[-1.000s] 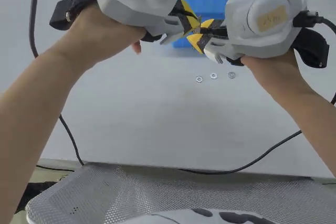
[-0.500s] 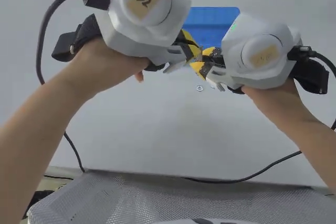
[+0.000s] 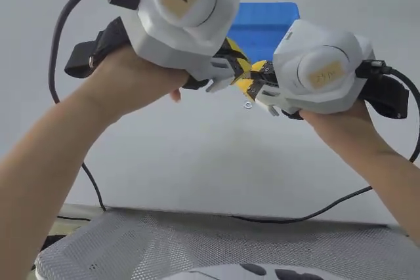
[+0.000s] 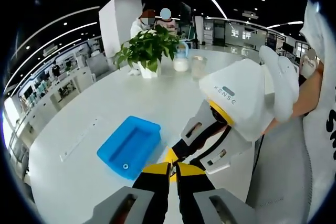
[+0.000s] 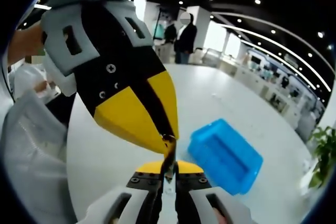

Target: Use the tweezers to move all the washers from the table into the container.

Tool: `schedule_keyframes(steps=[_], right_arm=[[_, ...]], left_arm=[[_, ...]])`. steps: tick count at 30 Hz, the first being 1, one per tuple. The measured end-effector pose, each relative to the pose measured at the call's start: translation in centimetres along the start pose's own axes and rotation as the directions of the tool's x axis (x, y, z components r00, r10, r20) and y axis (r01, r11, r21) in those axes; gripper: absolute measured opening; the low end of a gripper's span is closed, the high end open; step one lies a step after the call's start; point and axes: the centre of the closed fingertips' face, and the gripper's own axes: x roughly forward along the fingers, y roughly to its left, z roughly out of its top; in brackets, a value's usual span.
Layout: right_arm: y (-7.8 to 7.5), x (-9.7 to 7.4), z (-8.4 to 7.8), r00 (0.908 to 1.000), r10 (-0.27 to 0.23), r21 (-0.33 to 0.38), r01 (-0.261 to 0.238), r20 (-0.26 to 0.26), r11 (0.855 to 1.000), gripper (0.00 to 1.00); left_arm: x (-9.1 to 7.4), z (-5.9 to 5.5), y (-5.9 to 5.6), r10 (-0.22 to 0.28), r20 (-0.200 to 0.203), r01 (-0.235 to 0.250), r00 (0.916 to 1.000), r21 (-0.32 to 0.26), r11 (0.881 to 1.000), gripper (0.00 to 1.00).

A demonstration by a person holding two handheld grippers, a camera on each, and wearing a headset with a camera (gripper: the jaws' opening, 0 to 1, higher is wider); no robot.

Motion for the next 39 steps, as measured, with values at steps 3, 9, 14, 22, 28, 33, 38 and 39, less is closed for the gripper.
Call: schedule_keyframes(steps=[3, 9, 14, 22, 28, 33, 38, 39], right_arm=[[0.2, 0.1, -0.2, 1.0, 0.001, -0.001, -0.001, -0.002, 1.0, 0.03], [0.4, 0.4, -0.6, 0.9999, 0.011, 0.041, -0.011, 0.012, 0.999, 0.04], [0.2, 1.1, -1.1, 0.9994, 0.022, 0.108, -0.025, 0.026, 0.994, 0.05], [0.1, 1.5, -1.9, 0.9997, 0.022, 0.117, -0.023, 0.01, 0.993, 0.05], [-0.5, 1.7, -2.7, 0.9998, 0.019, 0.13, -0.019, 0.0, 0.991, 0.06], [-0.5, 1.9, -3.2, 0.9998, 0.019, 0.129, -0.018, -0.009, 0.991, 0.05], [-0.7, 1.9, -3.1, 0.9997, 0.025, 0.158, -0.025, 0.003, 0.987, 0.05], [-0.7, 1.9, -3.1, 0.9997, 0.025, 0.158, -0.025, 0.003, 0.987, 0.05]], left_arm=[[0.0, -0.3, -0.1, -0.008, -0.014, 0.008, 0.9999, -0.011, 1.0, 0.0], [0.3, -0.7, -0.3, 0.003, -0.034, -0.003, 0.9994, 0.016, 1.0, 0.0], [0.9, -1.2, -0.3, 0.004, -0.057, -0.001, 0.9983, 0.048, 0.999, 0.0], [2.1, -1.6, -0.1, -0.01, -0.08, 0.016, 0.9967, 0.073, 0.997, 0.0], [2.9, -1.8, -0.1, -0.016, -0.084, 0.023, 0.9964, 0.075, 0.997, 0.0], [3.3, -2.0, -0.1, -0.022, -0.094, 0.03, 0.9953, 0.086, 0.996, 0.0], [3.4, -1.7, 0.2, -0.029, -0.091, 0.036, 0.9955, 0.076, 0.996, 0.0], [3.4, -1.7, 0.1, -0.03, -0.092, 0.038, 0.9953, 0.076, 0.996, 0.0]])
